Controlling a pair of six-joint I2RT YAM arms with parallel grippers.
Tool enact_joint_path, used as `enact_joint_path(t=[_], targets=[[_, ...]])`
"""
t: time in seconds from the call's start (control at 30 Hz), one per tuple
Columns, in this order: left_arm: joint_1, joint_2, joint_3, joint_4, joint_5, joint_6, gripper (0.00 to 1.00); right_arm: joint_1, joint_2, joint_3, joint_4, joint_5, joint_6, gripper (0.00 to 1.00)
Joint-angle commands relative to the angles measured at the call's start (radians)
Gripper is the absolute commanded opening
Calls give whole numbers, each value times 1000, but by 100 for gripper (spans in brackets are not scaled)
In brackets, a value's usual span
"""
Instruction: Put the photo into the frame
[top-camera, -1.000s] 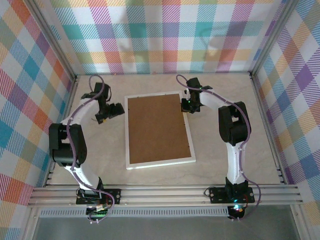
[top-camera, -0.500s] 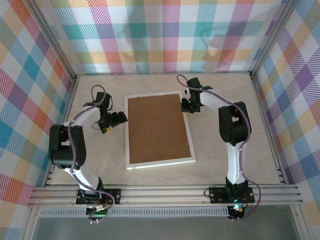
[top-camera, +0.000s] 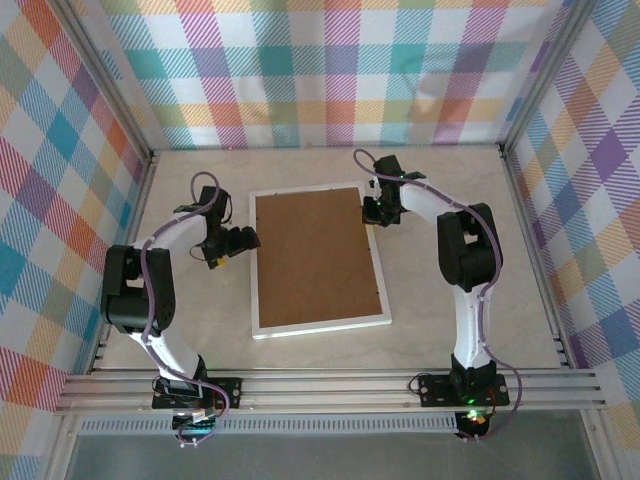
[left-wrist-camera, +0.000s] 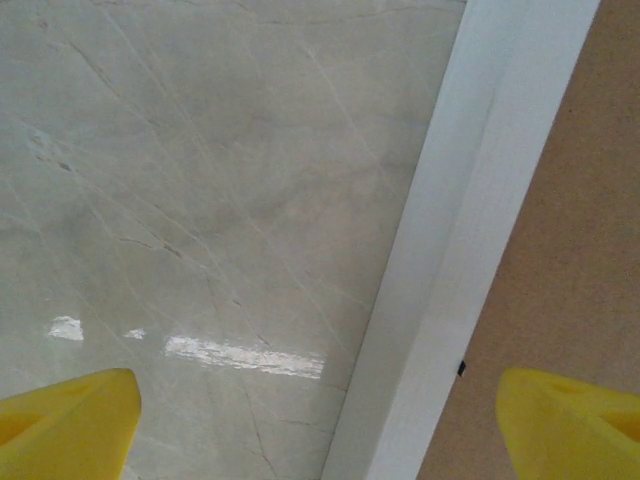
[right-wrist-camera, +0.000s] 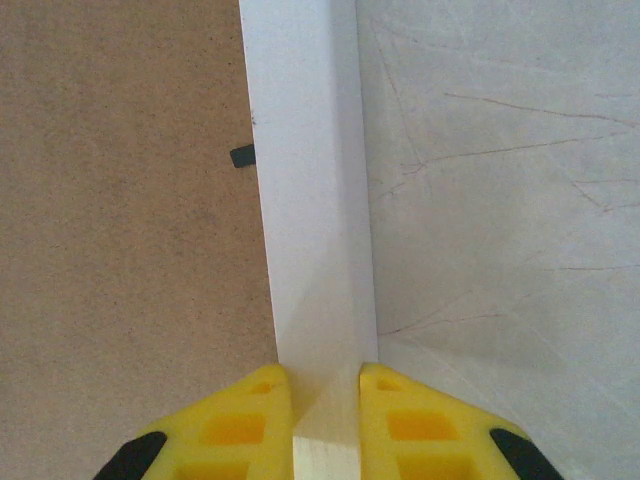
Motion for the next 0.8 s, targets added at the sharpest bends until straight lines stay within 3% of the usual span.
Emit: enact_joint_path(t=[0.0,0.77], targets=[[-13,14,-11,-23,-53,4,91,2,12,-40,-79,-8,20,17],[-65,17,-38,-38,-96,-12,92,3,21,-43,-76,-4,20,17]])
